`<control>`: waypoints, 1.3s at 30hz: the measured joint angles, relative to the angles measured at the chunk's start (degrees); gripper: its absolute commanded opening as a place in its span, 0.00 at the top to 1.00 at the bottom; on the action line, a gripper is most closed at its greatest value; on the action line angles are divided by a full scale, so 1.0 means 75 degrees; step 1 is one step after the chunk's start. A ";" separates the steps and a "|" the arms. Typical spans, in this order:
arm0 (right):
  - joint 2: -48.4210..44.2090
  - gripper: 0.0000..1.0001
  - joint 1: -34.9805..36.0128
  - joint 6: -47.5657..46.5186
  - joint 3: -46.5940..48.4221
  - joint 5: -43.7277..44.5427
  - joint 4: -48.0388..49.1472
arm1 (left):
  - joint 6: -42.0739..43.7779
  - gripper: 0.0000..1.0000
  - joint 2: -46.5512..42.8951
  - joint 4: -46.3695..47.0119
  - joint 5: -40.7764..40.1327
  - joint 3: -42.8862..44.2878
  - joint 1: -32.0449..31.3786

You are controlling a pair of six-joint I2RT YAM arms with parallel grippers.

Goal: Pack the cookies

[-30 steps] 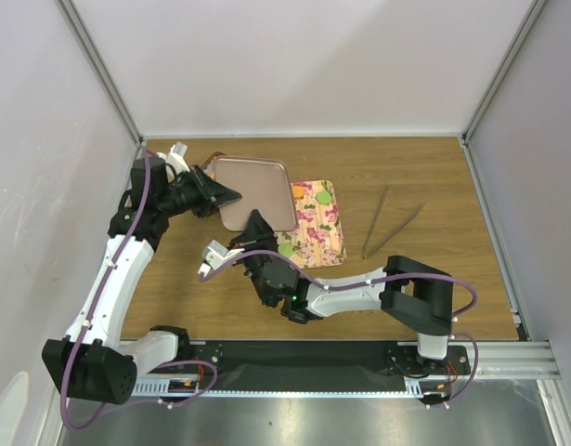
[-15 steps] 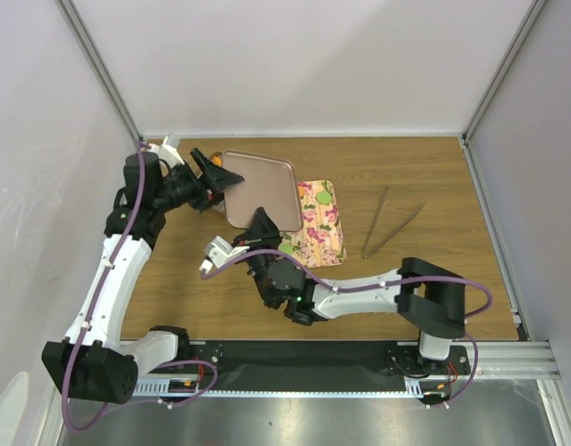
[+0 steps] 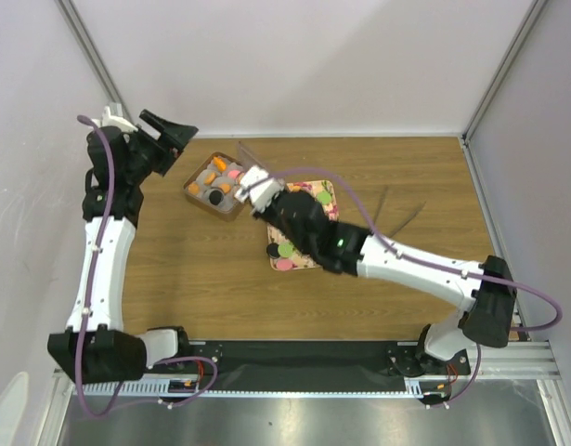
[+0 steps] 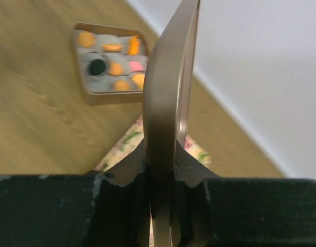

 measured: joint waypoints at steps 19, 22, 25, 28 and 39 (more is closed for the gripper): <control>0.3453 1.00 -0.5324 1.0655 0.1393 -0.8192 0.3083 | 0.1708 0.49 0.4401 0.0224 -0.3669 0.1422 0.0504; 0.4304 1.00 -0.5388 1.2015 0.1376 -0.8271 0.4334 | 0.1818 0.52 0.5281 0.0227 -0.3730 0.2022 0.0507; 0.4975 1.00 -0.5345 1.2980 0.1378 -0.8195 0.5383 | 0.1853 0.54 0.5869 0.0259 -0.3710 0.2393 0.0507; 0.5566 1.00 -0.5295 1.3744 0.1416 -0.7994 0.6251 | 0.1845 0.55 0.6452 0.0251 -0.3663 0.2827 0.0507; 0.7227 1.00 -0.5071 1.4962 0.2707 -0.7242 0.7533 | 0.1562 0.58 0.7720 0.0370 -0.2943 0.3608 0.0495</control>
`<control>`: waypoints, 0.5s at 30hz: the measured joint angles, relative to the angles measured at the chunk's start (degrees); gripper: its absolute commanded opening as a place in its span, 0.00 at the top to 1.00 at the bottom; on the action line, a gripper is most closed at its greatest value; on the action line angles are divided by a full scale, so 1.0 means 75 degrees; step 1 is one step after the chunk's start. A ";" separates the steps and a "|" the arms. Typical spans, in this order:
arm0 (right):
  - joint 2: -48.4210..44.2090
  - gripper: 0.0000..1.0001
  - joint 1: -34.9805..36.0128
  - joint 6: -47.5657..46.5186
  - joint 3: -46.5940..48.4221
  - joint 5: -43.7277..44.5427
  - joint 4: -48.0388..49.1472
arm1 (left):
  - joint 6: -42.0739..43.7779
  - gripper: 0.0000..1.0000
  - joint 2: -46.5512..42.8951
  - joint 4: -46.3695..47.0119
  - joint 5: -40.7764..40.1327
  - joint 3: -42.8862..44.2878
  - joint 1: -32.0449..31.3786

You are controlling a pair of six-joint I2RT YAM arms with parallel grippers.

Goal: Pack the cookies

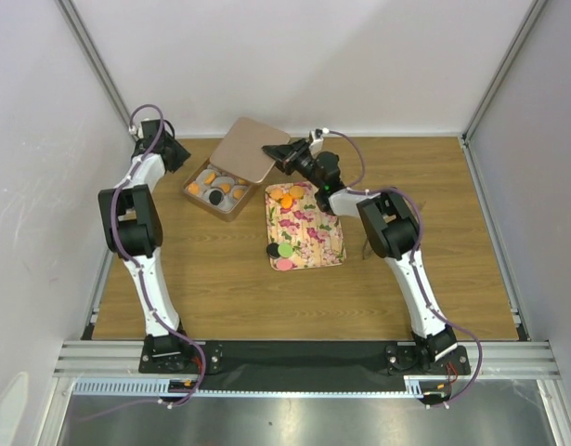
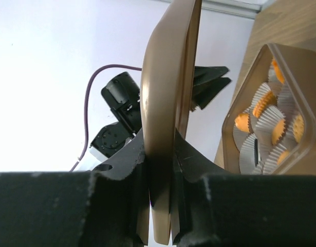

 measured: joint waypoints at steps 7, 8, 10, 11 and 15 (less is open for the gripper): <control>0.0527 1.00 0.0230 0.0015 0.0475 0.0192 0.0041 | -0.0169 0.62 0.0236 -0.0041 0.0388 0.0061 -0.0125; 0.0592 1.00 0.0254 0.0012 0.0522 0.0192 0.0041 | -0.0204 0.63 0.0239 -0.0023 0.0437 0.0041 -0.0157; 0.0699 1.00 0.0286 0.0009 0.0580 0.0192 0.0026 | -0.0268 0.65 0.0236 0.0041 0.0487 -0.0035 -0.0207; 0.0746 1.00 0.0294 0.0006 0.0612 0.0189 -0.0009 | -0.0318 0.65 0.0236 0.0111 0.0516 -0.0128 -0.0227; 0.0924 1.00 0.0303 -0.0023 0.0819 0.0187 -0.0125 | -0.0507 0.67 0.0219 0.0367 0.0513 -0.0755 -0.0256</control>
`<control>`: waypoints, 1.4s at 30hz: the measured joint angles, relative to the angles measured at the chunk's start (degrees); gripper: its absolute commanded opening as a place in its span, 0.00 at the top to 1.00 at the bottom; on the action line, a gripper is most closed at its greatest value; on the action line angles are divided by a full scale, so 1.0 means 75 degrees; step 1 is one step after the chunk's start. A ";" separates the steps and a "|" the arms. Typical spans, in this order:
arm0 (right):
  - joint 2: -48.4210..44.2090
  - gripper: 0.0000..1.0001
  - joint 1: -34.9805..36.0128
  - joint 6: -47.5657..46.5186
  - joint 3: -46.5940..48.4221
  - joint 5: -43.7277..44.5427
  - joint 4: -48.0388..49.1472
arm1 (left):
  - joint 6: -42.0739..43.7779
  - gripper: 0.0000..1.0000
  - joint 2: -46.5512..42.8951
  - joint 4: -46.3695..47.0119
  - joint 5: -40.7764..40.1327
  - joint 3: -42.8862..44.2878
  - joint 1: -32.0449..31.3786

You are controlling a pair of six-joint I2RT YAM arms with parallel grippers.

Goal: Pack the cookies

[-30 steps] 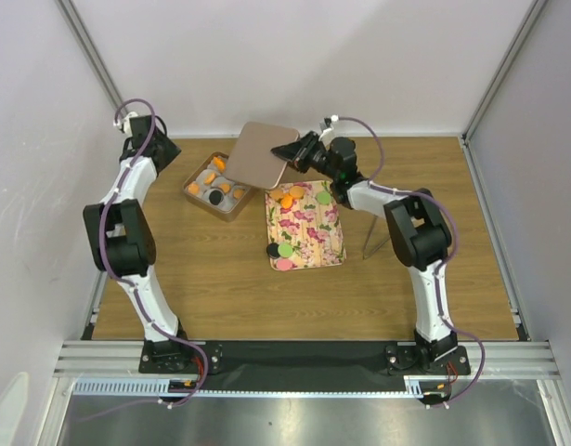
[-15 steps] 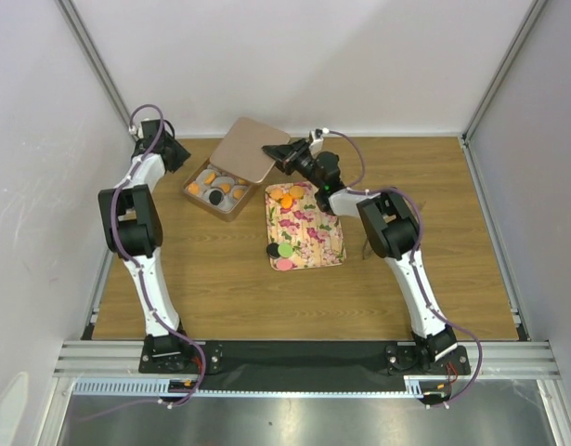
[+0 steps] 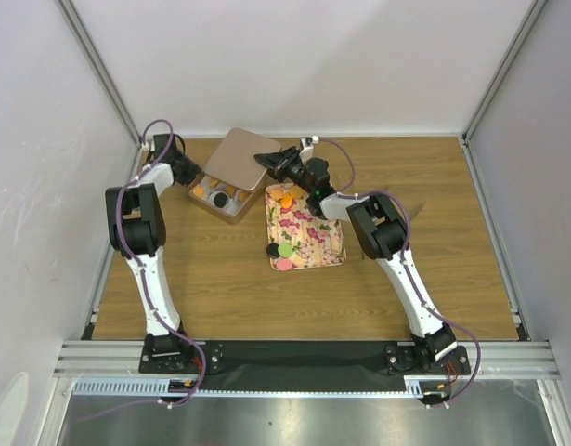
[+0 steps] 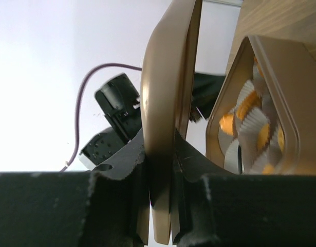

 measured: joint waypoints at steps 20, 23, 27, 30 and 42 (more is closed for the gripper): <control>0.0309 0.99 0.0131 -0.0026 0.0326 -0.0038 -0.0291 | -0.0361 0.69 -0.1046 0.0382 0.0023 -0.1612 0.0012; 0.0309 0.99 0.0189 -0.0032 0.0326 -0.0003 -0.0291 | -0.0405 0.68 -0.1174 0.0405 -0.0003 -0.1766 0.0020; 0.0309 0.99 0.0259 -0.0052 0.0323 0.0026 -0.0300 | -0.0478 0.64 -0.1355 0.0239 -0.0055 -0.1886 0.0152; 0.0309 0.99 0.0338 -0.0061 0.0323 0.0041 -0.0300 | -0.0495 0.57 -0.1475 0.0137 -0.0061 -0.1906 0.0309; 0.0309 0.98 0.0618 -0.0090 0.0300 0.0312 -0.0431 | -0.0498 0.50 -0.1585 -0.0108 -0.0038 -0.1644 0.0638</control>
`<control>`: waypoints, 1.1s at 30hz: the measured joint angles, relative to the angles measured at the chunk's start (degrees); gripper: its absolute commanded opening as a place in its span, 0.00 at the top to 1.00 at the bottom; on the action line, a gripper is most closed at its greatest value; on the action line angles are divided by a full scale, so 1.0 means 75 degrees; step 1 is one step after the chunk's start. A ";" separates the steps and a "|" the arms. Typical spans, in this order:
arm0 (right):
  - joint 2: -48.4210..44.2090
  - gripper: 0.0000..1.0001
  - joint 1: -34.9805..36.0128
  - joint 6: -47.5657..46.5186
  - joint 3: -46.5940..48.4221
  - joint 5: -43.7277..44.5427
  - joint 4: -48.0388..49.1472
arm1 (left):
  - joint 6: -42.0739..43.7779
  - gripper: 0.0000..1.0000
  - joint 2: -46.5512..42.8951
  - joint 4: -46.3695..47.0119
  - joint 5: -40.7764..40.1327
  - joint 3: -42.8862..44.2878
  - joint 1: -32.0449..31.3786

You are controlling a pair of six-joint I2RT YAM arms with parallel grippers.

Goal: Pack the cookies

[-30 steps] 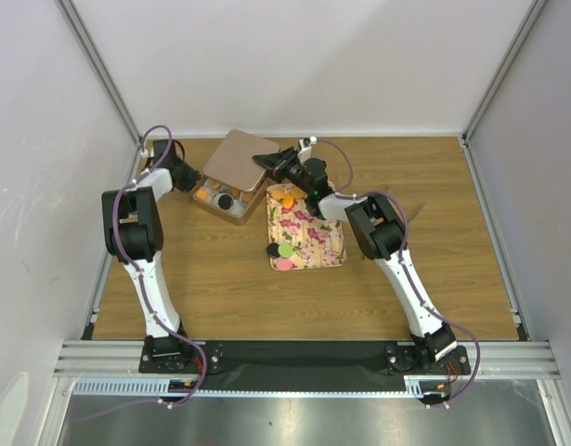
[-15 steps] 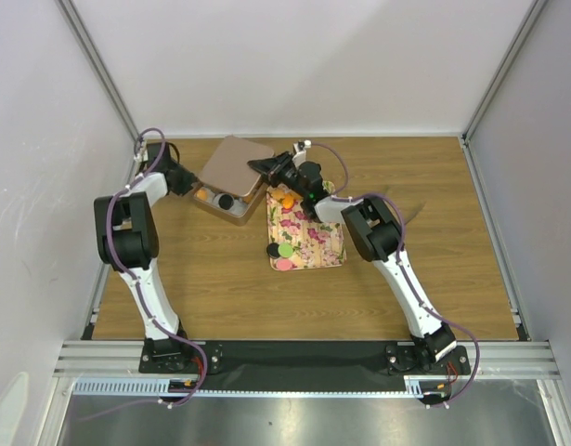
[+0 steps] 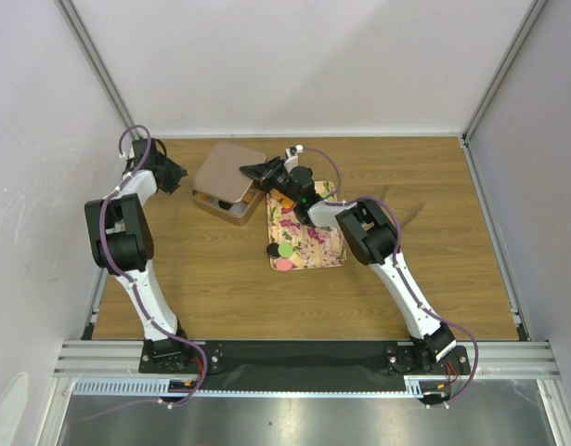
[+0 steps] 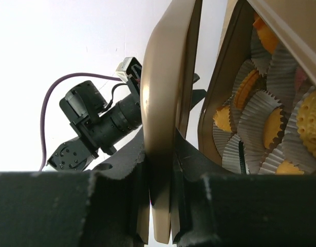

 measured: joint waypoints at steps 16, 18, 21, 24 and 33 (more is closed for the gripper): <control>0.0006 0.97 0.0085 -0.0076 0.0000 0.0096 -0.0268 | 0.0067 0.33 0.0230 0.0192 0.0676 0.0711 -0.0050; 0.0012 0.96 0.0090 -0.0076 0.0000 0.0096 -0.0268 | 0.0085 0.33 0.0300 0.0198 0.0746 0.0793 -0.0082; 0.0015 0.96 0.0096 -0.0073 -0.0023 0.0096 -0.0303 | 0.0096 0.32 0.0420 0.0187 0.0813 0.0938 -0.0157; 0.0015 0.96 0.0102 -0.0050 -0.0070 0.0096 -0.0300 | 0.0140 0.30 0.0516 0.0181 0.0842 0.1040 -0.0230; 0.0015 0.94 0.0140 -0.0015 -0.0154 0.0085 -0.0259 | 0.0280 0.29 0.0720 0.0050 0.0924 0.1271 -0.0338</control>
